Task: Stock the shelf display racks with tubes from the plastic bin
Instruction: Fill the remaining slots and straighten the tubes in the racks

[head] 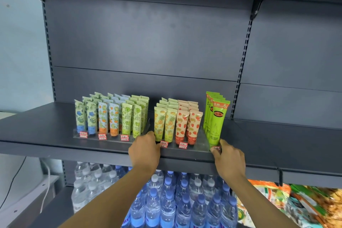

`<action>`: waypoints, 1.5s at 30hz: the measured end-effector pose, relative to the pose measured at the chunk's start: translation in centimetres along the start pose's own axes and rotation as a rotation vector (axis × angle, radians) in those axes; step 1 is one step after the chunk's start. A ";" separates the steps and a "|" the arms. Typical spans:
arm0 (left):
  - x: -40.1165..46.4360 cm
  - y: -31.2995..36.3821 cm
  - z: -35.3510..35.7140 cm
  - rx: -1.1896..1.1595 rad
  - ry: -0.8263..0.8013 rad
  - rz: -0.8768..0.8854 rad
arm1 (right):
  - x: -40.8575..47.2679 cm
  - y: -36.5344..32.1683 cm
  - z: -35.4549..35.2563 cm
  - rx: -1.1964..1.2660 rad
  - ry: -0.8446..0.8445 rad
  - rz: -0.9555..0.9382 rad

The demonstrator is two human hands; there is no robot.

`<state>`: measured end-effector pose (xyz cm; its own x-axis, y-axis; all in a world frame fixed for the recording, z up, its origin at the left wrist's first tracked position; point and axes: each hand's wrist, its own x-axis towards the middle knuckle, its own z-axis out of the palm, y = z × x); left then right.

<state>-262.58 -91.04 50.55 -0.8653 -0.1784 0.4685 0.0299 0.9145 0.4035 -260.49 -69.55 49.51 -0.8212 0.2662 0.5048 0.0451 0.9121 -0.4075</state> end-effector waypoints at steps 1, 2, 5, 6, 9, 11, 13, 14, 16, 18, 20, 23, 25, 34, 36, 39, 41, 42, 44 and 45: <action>0.0 -0.1 0.0 0.000 0.005 0.002 | 0.0 0.1 0.0 -0.005 0.001 -0.003; 0.0 -0.1 0.0 -0.003 0.011 0.002 | 0.0 0.1 0.1 -0.011 0.001 -0.006; -0.4 -0.3 0.1 -0.024 0.023 0.001 | -0.1 0.1 0.2 -0.039 0.012 -0.010; -0.5 -0.3 0.1 -0.034 0.026 0.000 | -0.1 0.1 0.3 -0.046 0.014 -0.007; -0.8 -0.2 0.0 -0.081 0.038 -0.010 | -0.2 0.1 0.5 -0.079 0.003 -0.003; -0.9 -0.2 -0.1 -0.106 0.039 -0.014 | -0.2 0.1 0.5 -0.099 -0.012 -0.006; -1.0 -0.3 -0.1 -0.134 0.025 -0.013 | -0.3 0.1 0.3 -0.106 -0.040 -0.008; -1.1 -0.4 -0.2 -0.149 0.010 -0.013 | -0.2 0.0 0.1 -0.098 -0.069 -0.006; -1.3 -0.5 -0.5 -0.176 -0.029 -0.008 | 0.1 0.1 -0.2 -0.062 -0.155 -0.002; -1.4 -0.4 -1.0 -0.212 -0.048 0.014 | 0.4 0.1 -0.9 0.011 -0.235 0.019; -1.5 -0.1 -1.7 -0.242 -0.022 0.057 | 0.6 0.0 -2.1 0.099 -0.251 0.054; -1.2 0.4 -3.0 -0.223 0.051 0.157 | 0.9 -0.2 -4.3 0.145 -0.195 0.053; -0.8 1.0 -3.9 -0.204 0.072 0.237 | 1.5 -0.4 -5.7 0.137 -0.146 0.027; 1.5 3.8 -6.3 -0.190 0.007 0.473 | 3.8 -1.8 -9.0 0.125 -0.039 -0.008; 1.8 4.6 -6.2 -0.195 -0.015 0.489 | 4.3 -1.9 -9.3 0.130 -0.022 -0.031; 2.5 5.8 -6.3 -0.214 -0.009 0.520 | 5.8 -1.6 -9.7 0.138 0.039 -0.066; 2.9 6.7 -6.4 -0.217 -0.008 0.537 | 7.1 -1.4 -10.3 0.168 0.088 -0.082; 3.0 7.3 -6.4 -0.211 -0.011 0.544 | 7.8 -1.4 -10.7 0.182 0.101 -0.097; 3.2 8.4 -6.3 -0.200 -0.011 0.545 | 9.2 -1.4 -11.3 0.204 0.081 -0.131; 3.3 8.9 -6.1 -0.198 -0.008 0.535 | 10.0 -1.4 -11.5 0.209 0.055 -0.155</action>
<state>-262.10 -85.70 60.53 -0.7076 0.2940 0.6426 0.5574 0.7912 0.2518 -262.22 -64.60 63.94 -0.7767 0.1504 0.6117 -0.2017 0.8606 -0.4677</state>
